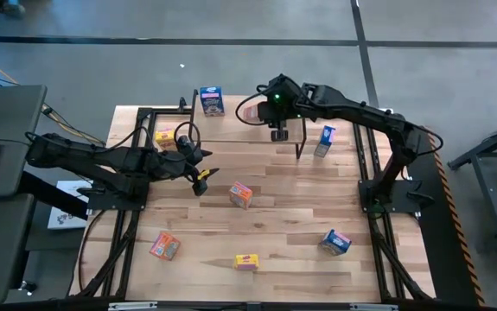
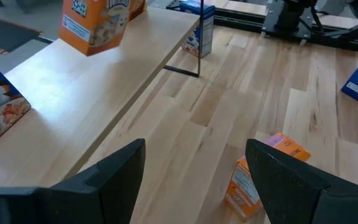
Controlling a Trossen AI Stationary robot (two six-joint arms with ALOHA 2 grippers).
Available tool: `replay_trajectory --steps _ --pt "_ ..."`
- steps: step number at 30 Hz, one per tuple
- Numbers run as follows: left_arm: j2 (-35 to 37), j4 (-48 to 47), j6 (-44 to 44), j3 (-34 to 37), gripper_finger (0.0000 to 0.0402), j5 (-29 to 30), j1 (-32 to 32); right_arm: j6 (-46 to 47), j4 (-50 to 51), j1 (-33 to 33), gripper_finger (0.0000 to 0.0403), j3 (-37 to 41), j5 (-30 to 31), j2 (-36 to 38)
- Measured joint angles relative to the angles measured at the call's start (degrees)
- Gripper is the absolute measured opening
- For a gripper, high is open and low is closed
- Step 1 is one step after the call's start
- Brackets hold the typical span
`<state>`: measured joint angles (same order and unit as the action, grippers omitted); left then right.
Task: Stack cereal on shelf
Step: Put the top right orange cereal box on the shelf
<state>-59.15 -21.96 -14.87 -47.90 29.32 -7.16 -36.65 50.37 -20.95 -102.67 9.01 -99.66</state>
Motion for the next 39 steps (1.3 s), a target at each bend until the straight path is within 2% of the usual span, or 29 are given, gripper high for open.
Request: replay_trajectory --steps 3,6,9,11,14,23,26,34,39 --pt "0.0 0.1 0.0 0.0 0.0269 0.3 0.0 0.6 0.1 0.1 0.014 0.0 -1.1 0.0" --pt "0.0 2.5 2.8 0.0 0.0269 4.0 0.0 0.6 0.3 0.4 0.014 0.0 -0.4 0.0" --pt "0.0 6.9 10.3 0.0 0.0269 8.9 0.2 0.6 0.5 0.8 0.014 0.0 -0.7 0.0" --pt "0.0 10.8 16.4 0.0 0.0269 9.7 0.8 0.6 0.5 1.4 0.014 0.0 -0.1 0.0" --pt "0.0 14.7 21.2 0.0 0.0269 8.7 1.3 0.6 0.5 2.3 0.014 0.0 0.2 0.0" --pt "0.0 15.9 20.1 0.0 0.0269 8.2 1.6 0.2 0.5 4.2 0.014 0.0 2.8 0.0" --pt "0.0 15.9 20.0 0.0 0.0269 8.1 1.6 0.2 0.5 4.5 0.014 0.0 2.0 0.0" --pt "0.0 15.8 21.6 0.0 0.0271 1.0 2.5 0.6 1.3 4.5 0.014 0.0 1.7 0.0" --pt "0.0 15.8 21.5 0.0 0.0289 0.2 4.7 2.1 1.4 4.9 0.014 0.0 1.8 0.0"
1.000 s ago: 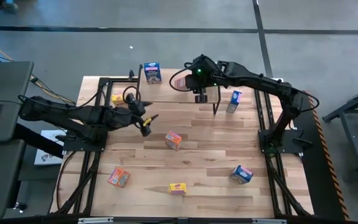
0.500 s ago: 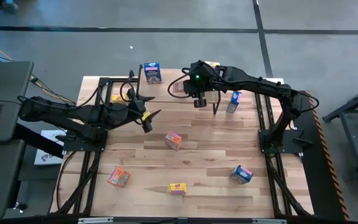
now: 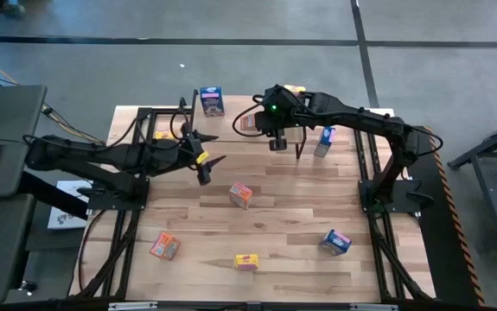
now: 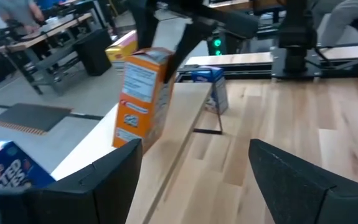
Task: Stack cereal on shelf
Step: Put the top right orange cereal box on the shelf
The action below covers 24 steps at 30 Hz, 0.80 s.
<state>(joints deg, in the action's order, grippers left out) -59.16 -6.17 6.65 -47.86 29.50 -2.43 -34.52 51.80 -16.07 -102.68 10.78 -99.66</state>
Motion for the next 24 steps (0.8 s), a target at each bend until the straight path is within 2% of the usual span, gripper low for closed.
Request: replay_trajectory --steps 6,12,15,20,24 --pt "-0.2 0.9 -2.3 0.0 0.0316 0.0 3.2 0.0 0.4 2.2 0.014 0.0 -0.1 0.0" --pt "-0.1 1.2 -5.4 0.0 0.0319 -0.2 3.4 2.1 0.4 4.9 0.014 0.0 0.0 0.0" --pt "-0.1 0.8 -5.1 0.0 0.0319 -2.0 2.8 3.0 0.4 6.4 0.014 0.0 -0.1 0.0" --pt "-0.1 1.6 -5.1 0.0 0.0319 -8.1 1.9 4.5 0.4 8.7 0.014 0.0 -1.0 0.0" --pt "-0.4 2.5 -5.9 -2.7 0.0319 -8.3 2.2 5.7 0.5 10.2 0.014 0.0 -2.3 0.0"
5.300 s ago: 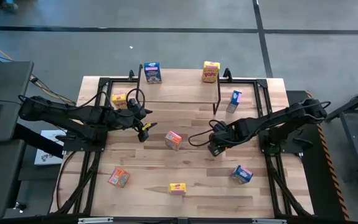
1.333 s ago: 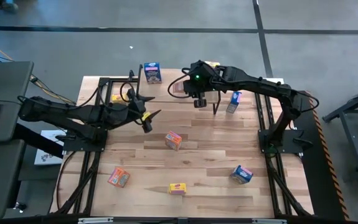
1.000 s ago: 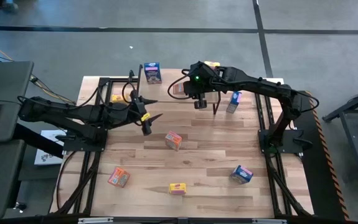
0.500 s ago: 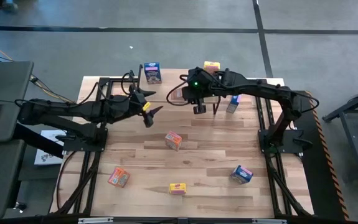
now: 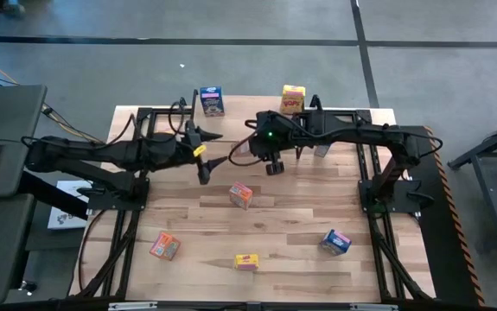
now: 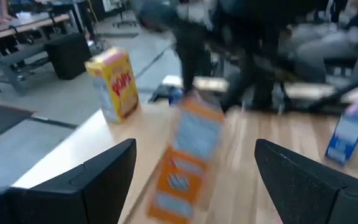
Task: Stack cereal on shelf
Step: Put the top right orange cereal box on the shelf
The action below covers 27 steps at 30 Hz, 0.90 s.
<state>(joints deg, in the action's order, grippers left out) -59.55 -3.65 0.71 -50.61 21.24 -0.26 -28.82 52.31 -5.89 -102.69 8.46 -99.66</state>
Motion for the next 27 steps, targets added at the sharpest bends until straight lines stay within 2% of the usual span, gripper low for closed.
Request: replay_trajectory --steps 2,12,19,27 --pt "-0.6 -1.0 -0.6 -2.4 0.0319 -0.1 0.3 0.4 0.5 0.6 0.014 0.0 -0.1 0.0" --pt "-9.1 -19.5 0.5 -16.7 0.0319 -0.1 0.3 1.9 0.9 0.8 0.014 0.0 -2.9 0.0" --pt "-13.8 -20.9 6.0 -17.7 0.0319 -0.1 0.2 3.4 -0.8 0.8 0.014 0.0 -2.9 0.0" --pt "-17.9 -20.3 8.0 -17.7 0.0319 0.5 0.4 3.3 -1.4 0.8 0.014 0.0 -4.1 0.0"
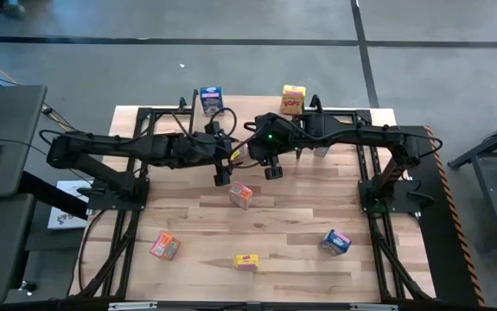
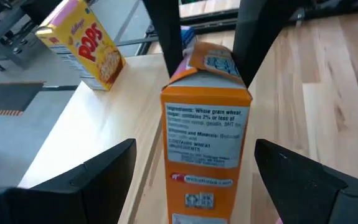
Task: Stack cereal on shelf
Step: Put the top right orange cereal box on the shelf
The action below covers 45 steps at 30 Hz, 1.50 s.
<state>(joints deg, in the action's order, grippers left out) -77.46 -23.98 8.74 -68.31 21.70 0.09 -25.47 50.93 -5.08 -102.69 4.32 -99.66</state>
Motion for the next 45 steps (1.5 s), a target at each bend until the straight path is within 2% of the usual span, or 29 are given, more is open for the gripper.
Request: replay_trajectory --steps 10,21,27,37,45 --pt "-1.1 2.4 1.5 0.0 0.0307 0.2 0.0 0.0 -1.5 0.0 0.014 0.0 0.0 0.0" --pt "-1.1 1.6 2.5 0.0 0.0217 -0.5 0.1 0.0 -1.4 0.0 0.014 0.0 1.8 0.0" --pt "-1.1 1.6 3.8 0.0 0.0187 -0.3 0.1 0.0 -1.4 0.0 0.014 0.0 1.4 0.0" --pt "-1.1 1.6 3.8 0.0 0.0176 -0.3 0.1 0.0 -1.6 0.0 0.0144 0.0 1.4 0.0" --pt "-1.1 1.6 3.9 0.0 0.0176 -0.8 0.1 -0.5 -1.5 0.0 0.0192 0.0 1.5 0.0"
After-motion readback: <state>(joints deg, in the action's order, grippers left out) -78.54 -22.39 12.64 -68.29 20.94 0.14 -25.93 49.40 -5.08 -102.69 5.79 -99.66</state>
